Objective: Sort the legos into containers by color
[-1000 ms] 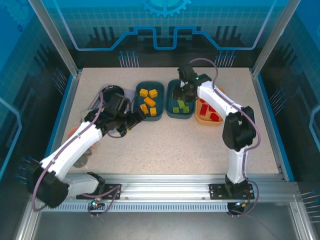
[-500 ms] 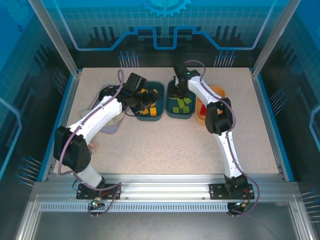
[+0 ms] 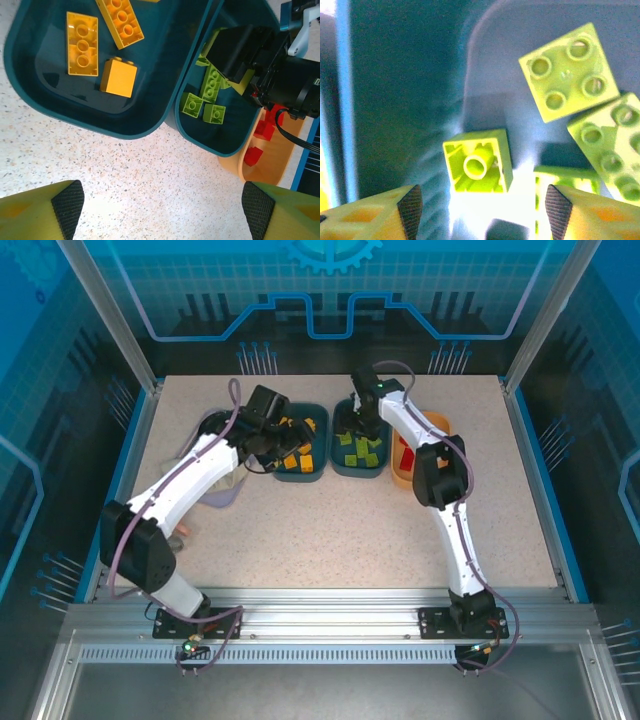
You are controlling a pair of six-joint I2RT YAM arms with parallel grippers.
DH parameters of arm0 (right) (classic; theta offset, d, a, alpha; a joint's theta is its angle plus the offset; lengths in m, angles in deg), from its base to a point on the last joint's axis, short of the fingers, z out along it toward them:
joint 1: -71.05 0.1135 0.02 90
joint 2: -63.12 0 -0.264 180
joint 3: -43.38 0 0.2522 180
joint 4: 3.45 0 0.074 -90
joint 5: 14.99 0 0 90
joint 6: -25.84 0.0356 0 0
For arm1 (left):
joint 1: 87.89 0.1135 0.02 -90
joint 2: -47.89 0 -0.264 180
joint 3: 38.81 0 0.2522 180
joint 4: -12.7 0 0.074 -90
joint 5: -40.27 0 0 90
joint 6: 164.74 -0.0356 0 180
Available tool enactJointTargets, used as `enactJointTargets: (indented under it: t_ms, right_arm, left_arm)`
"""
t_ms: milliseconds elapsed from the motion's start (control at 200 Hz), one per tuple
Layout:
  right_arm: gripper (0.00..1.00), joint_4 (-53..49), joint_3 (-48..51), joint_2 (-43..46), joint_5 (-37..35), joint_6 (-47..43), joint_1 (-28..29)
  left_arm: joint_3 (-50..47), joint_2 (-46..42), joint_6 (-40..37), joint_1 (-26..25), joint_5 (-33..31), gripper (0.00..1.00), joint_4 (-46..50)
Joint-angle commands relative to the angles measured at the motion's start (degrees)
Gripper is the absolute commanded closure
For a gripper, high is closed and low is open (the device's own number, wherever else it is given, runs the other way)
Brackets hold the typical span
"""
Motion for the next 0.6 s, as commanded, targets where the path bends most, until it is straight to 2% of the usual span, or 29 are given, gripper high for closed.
enactJointTargets:
  t_ms: [0,25,65,85,95,115,225,310,370,460,505,595]
  right_arm:
    - [0.28,1.10,3.79,12.68,-1.72,-1.15,0.40]
    - [0.27,1.47,5.40,14.84,-2.50,-1.52,0.73]
    - [0.24,2.43,8.63,18.50,-3.72,-2.39,1.28]
    - [0.16,3.01,10.57,20.59,-4.45,-2.77,1.60]
    - [0.05,3.36,11.66,21.63,-4.56,-3.23,1.96]
    - [0.00,4.26,13.72,23.86,-5.24,-3.88,2.46]
    - [0.00,11.01,28.91,37.78,-9.96,-7.67,5.41]
    - [0.00,17.68,43.92,50.93,-11.01,-10.41,7.07]
    - [0.00,19.36,50.98,58.44,-14.28,-12.18,8.44]
    - [0.00,13.36,54.92,65.98,-27.26,-10.60,10.18]
    - [0.00,11.27,56.71,68.91,-31.46,-10.30,10.05]
    - [0.00,13.62,63.67,74.81,-31.07,-15.85,7.29]
  left_arm:
    - [-3.00,-7.04,-2.07,-0.11,-2.79,0.08,3.21]
    - [-4.08,-8.38,-2.46,-0.11,-2.63,0.02,2.92]
    - [-5.66,-10.74,-3.20,-0.12,-2.21,0.01,2.18]
    - [-6.39,-11.96,-3.69,-0.10,-1.79,0.01,1.94]
    - [-6.87,-12.51,-4.00,-0.12,-1.53,0.01,1.66]
    - [-7.59,-13.45,-4.69,-0.12,-1.05,0.01,1.40]
    - [-10.31,-17.97,-8.68,-0.12,-0.72,0.01,3.72]
    - [-12.13,-21.81,-10.46,-0.01,-4.69,0.01,7.15]
    - [-13.32,-24.85,-10.84,0.12,-9.74,0.01,9.56]
    - [-15.28,-29.61,-9.97,0.52,-18.91,0.01,13.65]
    - [-16.73,-31.90,-9.97,0.63,-22.27,0.01,13.95]
    - [-20.19,-35.20,-9.24,0.58,-30.33,0.01,12.69]
